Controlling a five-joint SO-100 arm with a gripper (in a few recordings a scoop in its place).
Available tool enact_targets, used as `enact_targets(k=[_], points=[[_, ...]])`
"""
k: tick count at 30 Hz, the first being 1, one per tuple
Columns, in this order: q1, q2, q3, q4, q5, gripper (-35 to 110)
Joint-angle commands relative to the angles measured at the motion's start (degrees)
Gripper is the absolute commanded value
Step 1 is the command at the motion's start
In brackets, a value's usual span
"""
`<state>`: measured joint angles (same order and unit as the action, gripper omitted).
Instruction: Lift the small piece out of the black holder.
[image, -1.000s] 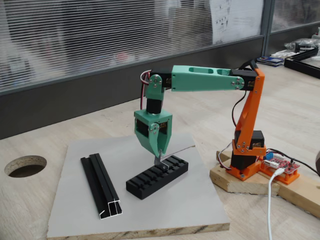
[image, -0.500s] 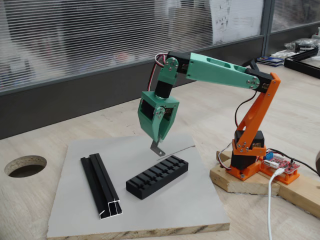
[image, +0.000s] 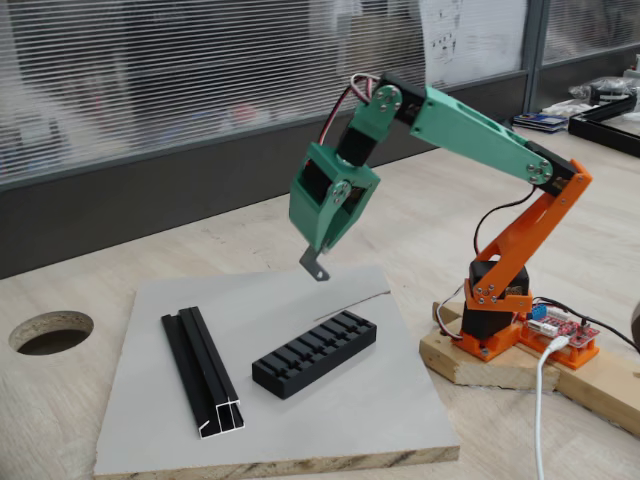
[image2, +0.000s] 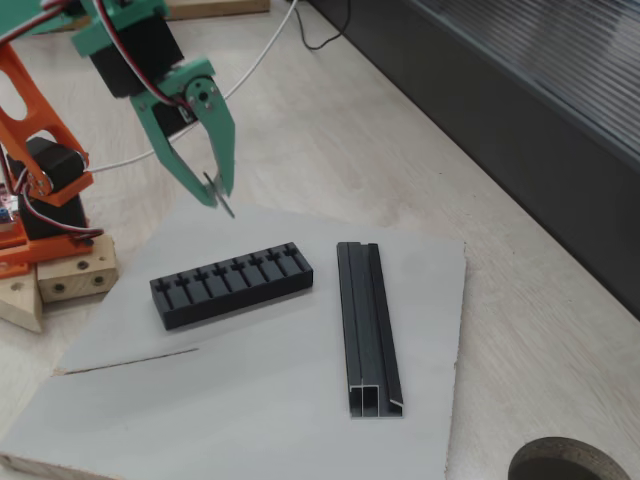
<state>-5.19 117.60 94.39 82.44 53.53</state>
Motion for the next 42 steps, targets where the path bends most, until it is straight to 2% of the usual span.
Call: enact_targets(k=[1, 10, 27, 42], points=[[-0.7, 4.4, -0.5, 0.3, -0.4, 2], [5.3, 10.7, -0.5, 0.2, -0.4, 2], [5.7, 20.7, -0.5, 0.2, -0.4, 2], [7.6, 21.1, -0.6, 0.2, -0.4, 2]])
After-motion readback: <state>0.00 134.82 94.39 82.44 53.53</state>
